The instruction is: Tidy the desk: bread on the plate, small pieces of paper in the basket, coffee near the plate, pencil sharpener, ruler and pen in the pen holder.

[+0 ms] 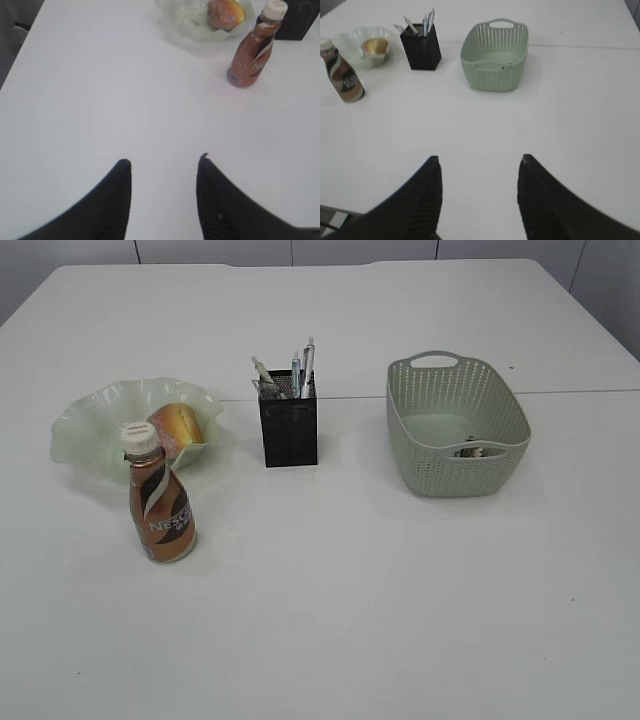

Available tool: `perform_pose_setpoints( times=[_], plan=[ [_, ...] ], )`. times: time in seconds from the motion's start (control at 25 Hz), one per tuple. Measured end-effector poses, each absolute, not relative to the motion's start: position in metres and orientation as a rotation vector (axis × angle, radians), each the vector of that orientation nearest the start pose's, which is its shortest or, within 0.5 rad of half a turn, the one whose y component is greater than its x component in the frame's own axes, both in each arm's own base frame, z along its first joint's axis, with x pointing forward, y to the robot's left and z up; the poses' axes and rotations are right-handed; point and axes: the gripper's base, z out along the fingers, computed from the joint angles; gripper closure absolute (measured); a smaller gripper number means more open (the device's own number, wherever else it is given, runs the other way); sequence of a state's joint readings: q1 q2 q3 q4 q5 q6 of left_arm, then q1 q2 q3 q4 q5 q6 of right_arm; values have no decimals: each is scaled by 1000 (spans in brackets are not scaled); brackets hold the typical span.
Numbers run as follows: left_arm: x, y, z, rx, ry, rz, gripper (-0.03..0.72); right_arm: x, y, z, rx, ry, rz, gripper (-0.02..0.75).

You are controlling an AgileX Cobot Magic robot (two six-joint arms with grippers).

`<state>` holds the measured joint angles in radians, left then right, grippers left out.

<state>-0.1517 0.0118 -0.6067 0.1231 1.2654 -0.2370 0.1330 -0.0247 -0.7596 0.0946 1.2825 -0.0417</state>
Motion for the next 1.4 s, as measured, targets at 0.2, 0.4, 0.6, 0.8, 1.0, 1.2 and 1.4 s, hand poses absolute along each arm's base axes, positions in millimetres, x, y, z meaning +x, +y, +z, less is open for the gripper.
perform_pose_setpoints(
  times=[0.2,0.4,0.6,0.8,1.0,1.2,1.4],
  plan=[
    [-15,13,286,-105,2110,-84,338,-32,3,292,-224,2080,145,375],
    [-9,11,288,-88,2036,-94,284,-19,5,272,-254,2129,126,375],
    [-8,11,286,-69,2045,-85,275,-14,4,269,-257,2109,96,375],
    [-7,8,283,-62,2058,-120,275,-14,3,268,-256,2109,89,375],
    [-7,5,282,-58,2067,-167,275,-14,3,268,-256,2109,89,375],
    [-7,5,282,-58,2067,-170,275,-14,3,268,-256,2109,89,375],
    [-7,4,282,-72,2066,-164,275,-13,3,268,-255,2109,87,375]
  ],
)
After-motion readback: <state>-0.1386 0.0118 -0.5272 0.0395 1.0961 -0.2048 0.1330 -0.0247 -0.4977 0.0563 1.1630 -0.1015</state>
